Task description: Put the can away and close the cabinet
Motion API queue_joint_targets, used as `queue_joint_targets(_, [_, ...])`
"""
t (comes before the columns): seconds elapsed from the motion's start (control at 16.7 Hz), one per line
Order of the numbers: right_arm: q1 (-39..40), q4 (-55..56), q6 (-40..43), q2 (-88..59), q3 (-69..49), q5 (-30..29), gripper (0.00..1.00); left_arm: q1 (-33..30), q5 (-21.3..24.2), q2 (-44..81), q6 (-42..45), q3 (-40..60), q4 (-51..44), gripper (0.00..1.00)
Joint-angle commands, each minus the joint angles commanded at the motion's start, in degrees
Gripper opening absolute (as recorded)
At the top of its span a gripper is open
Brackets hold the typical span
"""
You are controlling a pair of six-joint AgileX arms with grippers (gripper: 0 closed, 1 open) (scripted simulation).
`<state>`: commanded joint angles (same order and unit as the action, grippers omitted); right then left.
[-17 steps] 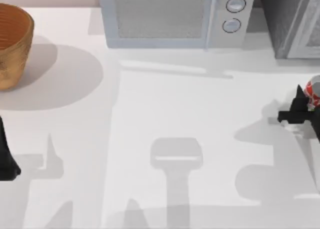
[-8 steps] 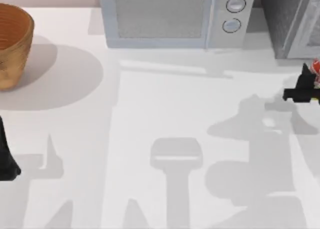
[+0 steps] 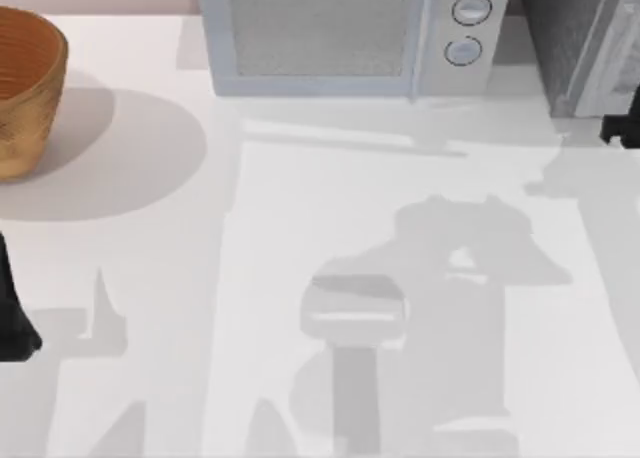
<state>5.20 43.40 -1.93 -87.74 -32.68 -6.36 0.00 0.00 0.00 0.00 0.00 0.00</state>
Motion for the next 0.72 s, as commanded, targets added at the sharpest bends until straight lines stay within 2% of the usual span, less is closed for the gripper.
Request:
queue_joint_targets(0.48, [0.0, -2.2, -0.1, 2.5, 0.0, 0.1, 0.00, 0.0, 0.0, 0.0, 0.0, 0.0, 0.0, 1.00])
queue_joint_targets(0.72, [-0.2, -5.7, 0.1, 9.8, 2.7, 0.9, 0.00, 0.0, 0.0, 0.0, 0.0, 0.0, 0.0, 1.00])
